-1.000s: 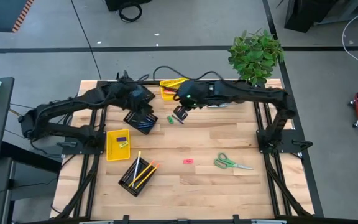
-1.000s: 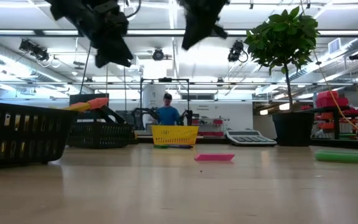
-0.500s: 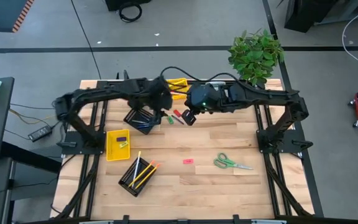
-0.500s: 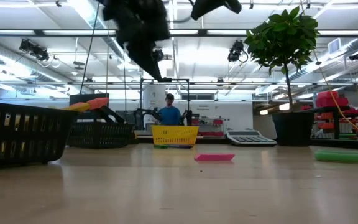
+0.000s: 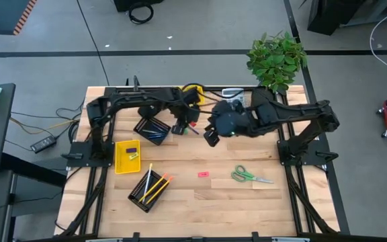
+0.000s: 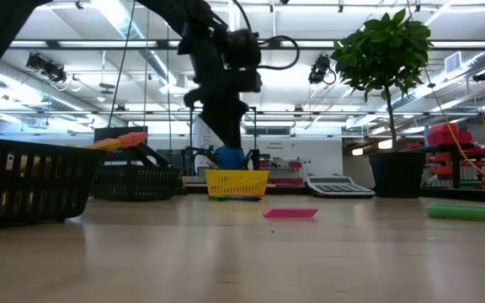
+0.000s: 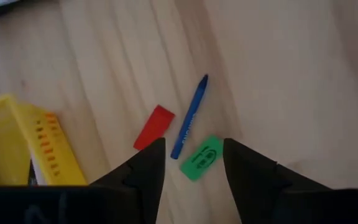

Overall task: Sort crayons/erasers/pens/pencils in bins
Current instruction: Put the blue crayon into the top black basket

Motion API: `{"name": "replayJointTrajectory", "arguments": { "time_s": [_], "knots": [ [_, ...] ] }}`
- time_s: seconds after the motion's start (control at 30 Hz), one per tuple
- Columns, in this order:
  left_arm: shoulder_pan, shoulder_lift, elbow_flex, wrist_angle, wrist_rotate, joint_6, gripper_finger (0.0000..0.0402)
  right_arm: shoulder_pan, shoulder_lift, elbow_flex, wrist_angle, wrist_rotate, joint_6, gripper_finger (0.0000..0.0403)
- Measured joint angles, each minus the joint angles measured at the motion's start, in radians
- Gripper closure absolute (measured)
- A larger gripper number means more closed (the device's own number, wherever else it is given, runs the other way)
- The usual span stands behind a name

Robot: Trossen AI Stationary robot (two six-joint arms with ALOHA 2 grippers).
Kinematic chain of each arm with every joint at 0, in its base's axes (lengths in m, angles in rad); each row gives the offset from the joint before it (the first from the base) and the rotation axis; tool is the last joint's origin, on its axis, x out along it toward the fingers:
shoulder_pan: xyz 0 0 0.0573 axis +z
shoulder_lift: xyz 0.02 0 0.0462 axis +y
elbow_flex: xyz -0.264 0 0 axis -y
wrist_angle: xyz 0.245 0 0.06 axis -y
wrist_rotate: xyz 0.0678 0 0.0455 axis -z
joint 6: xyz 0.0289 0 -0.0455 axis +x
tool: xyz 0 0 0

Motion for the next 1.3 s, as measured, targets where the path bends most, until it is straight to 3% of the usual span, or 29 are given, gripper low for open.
{"name": "replayJointTrajectory", "arguments": {
  "time_s": [0.3,0.87,1.3],
  "knots": [
    [-0.007,0.100,0.000,0.012,-0.097,0.101,0.0221,0.047,-0.114,0.000,-0.018,0.207,0.025,0.0377],
    [-0.009,0.133,-0.001,0.091,-0.085,0.149,0.0229,0.049,-0.307,0.000,-0.137,0.218,-0.100,0.0377],
    [-0.004,0.178,-0.002,0.077,-0.080,0.137,0.0228,0.048,-0.381,0.000,-0.164,0.244,-0.044,0.0377]
  ]
}}
